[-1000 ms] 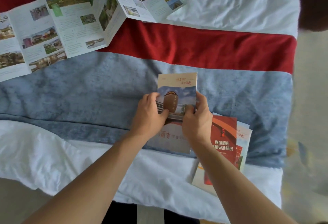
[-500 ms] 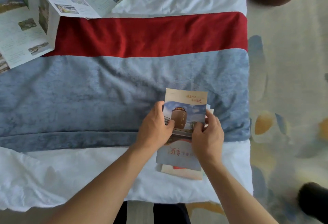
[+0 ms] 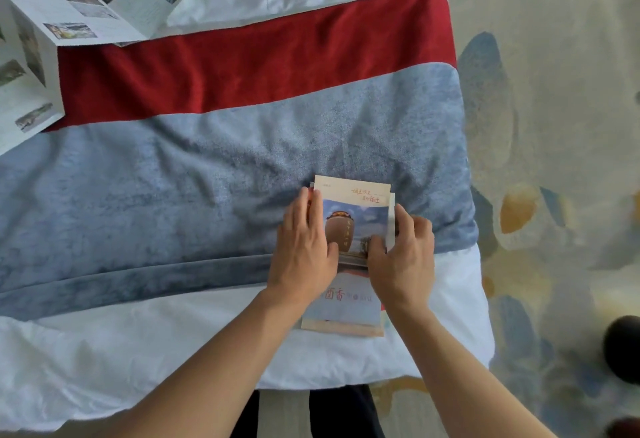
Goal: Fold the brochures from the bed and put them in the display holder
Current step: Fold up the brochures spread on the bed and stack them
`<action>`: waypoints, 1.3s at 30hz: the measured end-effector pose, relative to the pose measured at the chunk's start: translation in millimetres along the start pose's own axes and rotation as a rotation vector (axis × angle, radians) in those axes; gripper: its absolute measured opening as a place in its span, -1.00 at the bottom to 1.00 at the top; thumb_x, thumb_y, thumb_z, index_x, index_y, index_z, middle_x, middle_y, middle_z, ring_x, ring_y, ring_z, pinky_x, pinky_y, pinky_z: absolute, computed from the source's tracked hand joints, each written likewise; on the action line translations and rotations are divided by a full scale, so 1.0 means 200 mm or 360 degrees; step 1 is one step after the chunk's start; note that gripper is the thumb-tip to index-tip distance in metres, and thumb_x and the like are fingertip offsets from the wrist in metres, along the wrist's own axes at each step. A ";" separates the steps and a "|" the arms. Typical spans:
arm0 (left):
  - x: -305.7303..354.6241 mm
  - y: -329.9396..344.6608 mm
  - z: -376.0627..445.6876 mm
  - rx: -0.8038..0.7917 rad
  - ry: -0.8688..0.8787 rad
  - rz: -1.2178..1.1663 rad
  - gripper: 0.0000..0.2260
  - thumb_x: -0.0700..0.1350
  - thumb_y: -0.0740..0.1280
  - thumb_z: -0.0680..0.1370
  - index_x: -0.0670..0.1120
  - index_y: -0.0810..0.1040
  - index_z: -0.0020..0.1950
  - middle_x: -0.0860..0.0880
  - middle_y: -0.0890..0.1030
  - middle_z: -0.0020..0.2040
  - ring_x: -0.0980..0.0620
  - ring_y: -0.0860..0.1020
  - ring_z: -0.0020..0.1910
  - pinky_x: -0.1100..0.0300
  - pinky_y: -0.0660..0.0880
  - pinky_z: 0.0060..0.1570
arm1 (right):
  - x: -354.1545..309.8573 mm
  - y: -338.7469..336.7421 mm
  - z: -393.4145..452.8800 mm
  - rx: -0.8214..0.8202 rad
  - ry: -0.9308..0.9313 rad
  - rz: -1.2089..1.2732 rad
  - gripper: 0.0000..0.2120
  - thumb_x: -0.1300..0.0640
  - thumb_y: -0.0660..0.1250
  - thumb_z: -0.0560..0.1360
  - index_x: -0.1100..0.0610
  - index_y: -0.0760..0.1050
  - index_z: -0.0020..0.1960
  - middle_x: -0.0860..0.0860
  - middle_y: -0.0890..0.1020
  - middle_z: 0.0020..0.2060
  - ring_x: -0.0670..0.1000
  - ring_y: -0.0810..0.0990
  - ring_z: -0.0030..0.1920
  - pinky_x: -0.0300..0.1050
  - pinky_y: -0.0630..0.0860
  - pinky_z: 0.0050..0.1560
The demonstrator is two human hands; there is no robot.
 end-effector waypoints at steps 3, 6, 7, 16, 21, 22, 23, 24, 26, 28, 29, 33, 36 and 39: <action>0.04 0.03 0.00 -0.0062 0.0058 -0.0120 -0.28 -0.15 0.28 0.57 -0.22 -0.06 0.60 -0.21 -0.04 0.61 -0.14 -0.04 0.59 0.10 -0.07 0.55 | 0.01 0.02 0.01 0.0006 0.0089 0.0107 -0.42 0.19 0.37 0.45 0.12 0.38 0.46 0.11 0.48 0.24 0.16 0.40 0.26 0.05 0.38 0.24; 0.06 0.02 0.00 -0.0002 0.0095 -0.0259 -0.31 -0.23 0.29 0.53 -0.24 0.04 0.59 -0.21 0.01 0.61 -0.11 0.00 0.60 0.07 0.04 0.54 | 0.00 0.03 0.02 -0.0025 0.0101 0.0202 -0.43 0.20 0.36 0.46 0.14 0.38 0.46 0.10 0.49 0.23 0.16 0.41 0.26 -0.02 0.32 0.29; 0.06 0.02 0.00 0.0016 0.0110 -0.0270 -0.31 -0.24 0.30 0.52 -0.24 0.06 0.59 -0.20 0.01 0.61 -0.10 0.02 0.60 0.08 0.07 0.53 | 0.00 0.03 0.02 -0.0030 0.0092 0.0217 -0.43 0.21 0.37 0.46 0.15 0.39 0.46 0.10 0.50 0.23 0.16 0.42 0.26 -0.02 0.32 0.29; 0.00 0.12 -0.05 -0.0091 0.0016 -0.0107 -0.22 -0.16 0.33 0.53 -0.23 -0.07 0.60 -0.23 -0.12 0.61 -0.14 -0.08 0.60 0.07 -0.04 0.54 | -0.03 0.03 0.01 -0.0051 -0.0134 0.0084 -0.44 0.29 0.40 0.39 0.14 0.48 0.39 0.12 0.51 0.22 0.21 0.46 0.18 -0.01 0.37 0.24; 0.00 0.12 -0.02 -0.0096 -0.0035 -0.0069 -0.23 -0.12 0.34 0.50 -0.23 0.01 0.59 -0.23 -0.05 0.61 -0.15 -0.01 0.58 0.05 0.02 0.51 | -0.04 0.04 0.03 -0.0082 -0.0153 0.0036 -0.44 0.28 0.39 0.38 0.12 0.48 0.39 0.13 0.50 0.21 0.22 0.44 0.16 0.05 0.41 0.20; 0.00 0.11 -0.02 -0.0086 -0.0039 -0.0060 -0.24 -0.11 0.35 0.50 -0.23 0.03 0.58 -0.22 -0.04 0.61 -0.16 0.00 0.58 0.02 0.05 0.50 | -0.05 0.04 0.03 -0.0085 -0.0150 0.0019 -0.43 0.28 0.38 0.37 0.11 0.48 0.38 0.13 0.49 0.22 0.23 0.44 0.17 0.07 0.41 0.19; 0.00 0.09 -0.02 -0.0061 -0.0015 -0.0029 -0.25 -0.10 0.36 0.49 -0.23 0.07 0.58 -0.23 -0.03 0.60 -0.18 0.00 0.58 -0.01 0.08 0.50 | -0.06 0.03 0.03 -0.0079 -0.0165 -0.0017 -0.41 0.27 0.39 0.35 0.11 0.47 0.38 0.13 0.47 0.25 0.24 0.44 0.20 0.09 0.41 0.18; 0.01 0.07 -0.02 -0.0025 0.0057 0.0031 -0.26 -0.10 0.36 0.47 -0.23 0.11 0.57 -0.23 -0.02 0.60 -0.20 0.00 0.58 -0.04 0.11 0.48 | -0.08 0.02 0.03 -0.0065 -0.0203 -0.0073 -0.39 0.26 0.39 0.33 0.11 0.47 0.38 0.14 0.45 0.30 0.25 0.43 0.24 0.11 0.41 0.17; 0.06 0.04 -0.02 0.0022 0.0290 0.0168 -0.33 -0.12 0.36 0.44 -0.21 0.25 0.52 -0.23 0.07 0.59 -0.21 0.07 0.57 -0.08 0.18 0.45 | -0.14 0.02 0.02 -0.0045 -0.0355 -0.0198 -0.40 0.22 0.43 0.33 0.09 0.48 0.38 0.14 0.42 0.39 0.24 0.40 0.32 0.14 0.39 0.16; 0.11 0.04 -0.02 -0.0012 0.0457 0.0289 -0.46 -0.13 0.39 0.41 -0.12 0.40 0.39 -0.16 0.25 0.53 -0.16 0.18 0.54 -0.04 0.25 0.40 | -0.18 0.04 0.01 -0.0083 -0.0513 -0.0292 -0.50 0.17 0.45 0.37 0.07 0.55 0.31 0.11 0.47 0.37 0.22 0.43 0.31 0.14 0.40 0.14; 0.12 0.04 -0.02 -0.0028 0.0473 0.0324 -0.53 -0.13 0.39 0.42 -0.08 0.44 0.32 -0.12 0.31 0.49 -0.12 0.22 0.51 -0.01 0.25 0.38 | -0.19 0.05 0.00 -0.0109 -0.0556 -0.0320 -0.56 0.16 0.46 0.39 0.06 0.58 0.27 0.08 0.50 0.33 0.22 0.46 0.28 0.13 0.40 0.11; 0.11 0.06 0.00 -0.0049 0.0402 0.0302 -0.66 -0.16 0.33 0.45 -0.05 0.46 0.23 -0.07 0.35 0.43 -0.08 0.26 0.47 0.00 0.30 0.32 | -0.19 0.07 0.01 -0.0162 -0.0535 -0.0372 -0.64 0.18 0.47 0.39 0.04 0.62 0.19 0.03 0.55 0.27 0.21 0.49 0.21 0.11 0.42 0.07; 0.11 0.07 0.02 -0.0044 0.0368 0.0242 -0.65 -0.20 0.32 0.44 -0.05 0.47 0.23 -0.07 0.35 0.44 -0.07 0.26 0.47 0.00 0.36 0.27 | -0.20 0.07 0.05 -0.0175 -0.0562 -0.0459 -0.64 0.20 0.49 0.35 0.05 0.64 0.14 0.06 0.57 0.22 0.21 0.52 0.14 0.09 0.41 0.04; 0.11 0.07 0.01 -0.0082 0.0338 0.0266 -0.64 -0.22 0.32 0.45 -0.05 0.44 0.24 -0.07 0.32 0.44 -0.08 0.23 0.48 0.02 0.39 0.26 | -0.17 0.05 0.05 -0.0199 -0.0657 -0.0596 -0.59 0.25 0.52 0.27 0.06 0.64 0.11 0.07 0.58 0.14 0.20 0.54 0.05 0.10 0.43 -0.02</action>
Point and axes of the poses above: each hand's wrist, its own z-axis towards the middle knuckle, its own y-axis out of the palm, x = y × z, the point moved 7 cm from there along z, towards the middle knuckle
